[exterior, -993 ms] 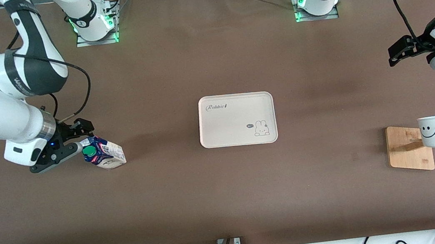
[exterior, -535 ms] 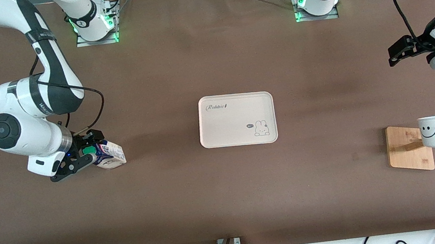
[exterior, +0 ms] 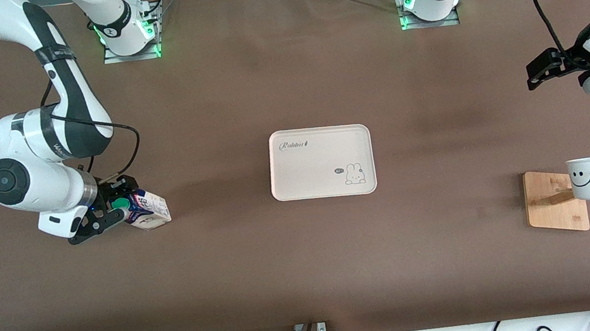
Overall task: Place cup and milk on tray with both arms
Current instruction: 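Carry the milk carton with the right gripper over the white tray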
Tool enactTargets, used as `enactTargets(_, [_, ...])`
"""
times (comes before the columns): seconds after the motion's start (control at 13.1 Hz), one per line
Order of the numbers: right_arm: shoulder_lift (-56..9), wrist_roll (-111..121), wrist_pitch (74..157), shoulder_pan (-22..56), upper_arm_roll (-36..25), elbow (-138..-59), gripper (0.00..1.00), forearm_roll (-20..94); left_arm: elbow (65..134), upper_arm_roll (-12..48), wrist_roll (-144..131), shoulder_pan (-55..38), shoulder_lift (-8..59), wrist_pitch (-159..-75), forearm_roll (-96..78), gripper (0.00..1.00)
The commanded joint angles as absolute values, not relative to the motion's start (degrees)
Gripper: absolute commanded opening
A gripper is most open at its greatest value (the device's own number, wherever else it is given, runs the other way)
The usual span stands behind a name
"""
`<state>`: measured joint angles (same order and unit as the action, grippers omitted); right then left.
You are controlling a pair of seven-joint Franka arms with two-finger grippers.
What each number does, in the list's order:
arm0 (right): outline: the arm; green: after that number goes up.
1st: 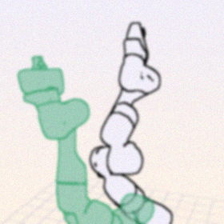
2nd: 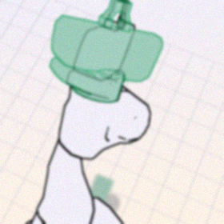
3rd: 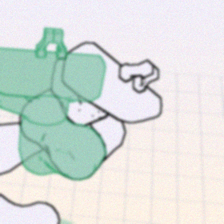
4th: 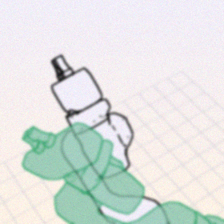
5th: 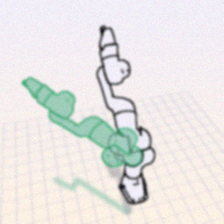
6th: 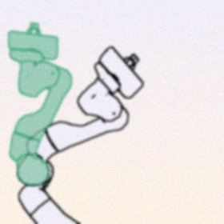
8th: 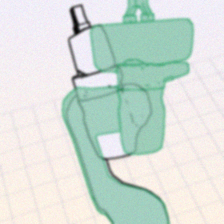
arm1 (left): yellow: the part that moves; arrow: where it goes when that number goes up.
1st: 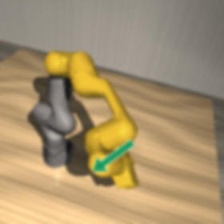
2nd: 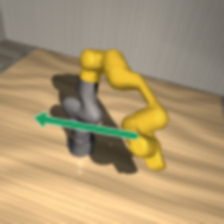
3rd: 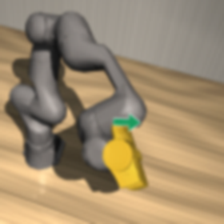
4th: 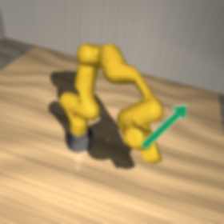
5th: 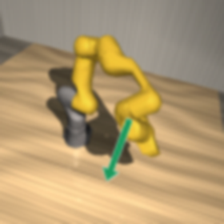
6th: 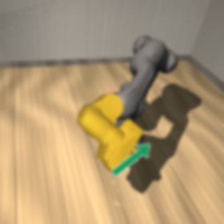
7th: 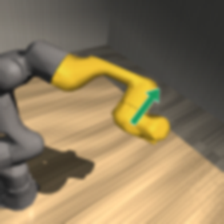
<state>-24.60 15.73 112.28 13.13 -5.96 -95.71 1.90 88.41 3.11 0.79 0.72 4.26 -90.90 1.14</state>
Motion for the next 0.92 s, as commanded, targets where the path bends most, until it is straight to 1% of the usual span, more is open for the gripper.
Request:
enactTargets(0.0, [-23.55, 14.07, 112.85, 12.92, -5.80, -96.86, 0.64, 2.81, 86.84, 2.99, 1.67, 0.35, 4.83, -89.65, 1.85, 1.00])
enactTargets(0.15, [-23.55, 13.36, 112.68, 12.92, -5.80, -96.77, 0.55, 2.90, 86.84, 2.99, 1.67, 0.35, 4.83, -89.65, 1.85, 1.00])
enactTargets(0.31, [-23.55, 13.27, 112.41, 12.92, -5.80, -96.51, 0.52, 2.90, 86.84, 2.99, 1.67, 0.35, 4.83, -89.65, 1.85, 1.00])
enactTargets(0.69, [-22.94, 9.24, 111.54, 13.53, -5.19, -95.19, 0.50, 3.08, 86.92, 3.08, 1.67, 0.35, 4.83, -89.65, 1.85, 1.00])
enactTargets(0.84, [-22.94, 6.34, 107.25, 13.62, -4.05, -91.95, 0.50, 4.47, 86.84, 3.08, 1.67, 0.35, 4.83, -89.65, 1.85, 1.00])
